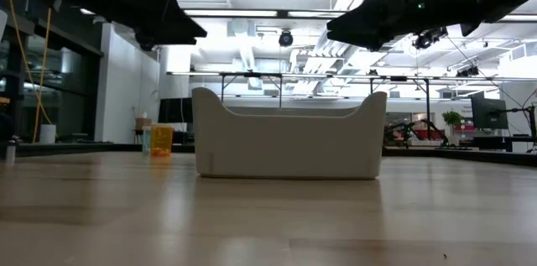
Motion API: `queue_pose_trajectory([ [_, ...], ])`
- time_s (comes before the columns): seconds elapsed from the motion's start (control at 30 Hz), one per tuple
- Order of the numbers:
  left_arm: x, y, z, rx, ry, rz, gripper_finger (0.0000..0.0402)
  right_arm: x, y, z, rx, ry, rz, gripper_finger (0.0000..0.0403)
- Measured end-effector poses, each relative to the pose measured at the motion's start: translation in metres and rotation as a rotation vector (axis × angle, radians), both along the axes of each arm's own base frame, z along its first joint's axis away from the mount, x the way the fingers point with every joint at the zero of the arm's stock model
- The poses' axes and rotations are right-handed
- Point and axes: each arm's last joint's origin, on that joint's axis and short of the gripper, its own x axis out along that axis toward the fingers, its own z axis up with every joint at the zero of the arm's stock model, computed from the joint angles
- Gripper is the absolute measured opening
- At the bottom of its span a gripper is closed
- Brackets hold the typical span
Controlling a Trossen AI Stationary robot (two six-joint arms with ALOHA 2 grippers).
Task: Pick and place medicine bottles into bin by pill shape (circle, oval)
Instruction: Put the orange capsule bottle into the blue bin
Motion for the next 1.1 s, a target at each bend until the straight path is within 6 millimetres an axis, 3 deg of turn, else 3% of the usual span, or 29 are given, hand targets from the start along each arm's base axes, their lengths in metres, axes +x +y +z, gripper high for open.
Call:
queue_pose_trajectory([
  [0.23,-0.009,0.010,-0.008,-0.035,0.037,0.267,0.0357,0.000,0.000,0.000,0.000,0.000,0.000,0.0206],
  [0.47,-0.022,0.040,-0.024,-0.201,-0.024,0.569,0.0364,0.000,0.000,0.000,0.000,-0.001,0.000,0.0206],
  [0.83,-0.017,0.079,-0.068,-0.422,0.070,0.607,0.0363,0.000,0.000,0.001,-0.002,-0.011,0.000,0.0206],
  [1.1,-0.012,0.088,-0.078,-0.476,0.108,0.613,0.0362,0.000,0.000,0.001,-0.002,-0.011,0.000,0.0206],
])
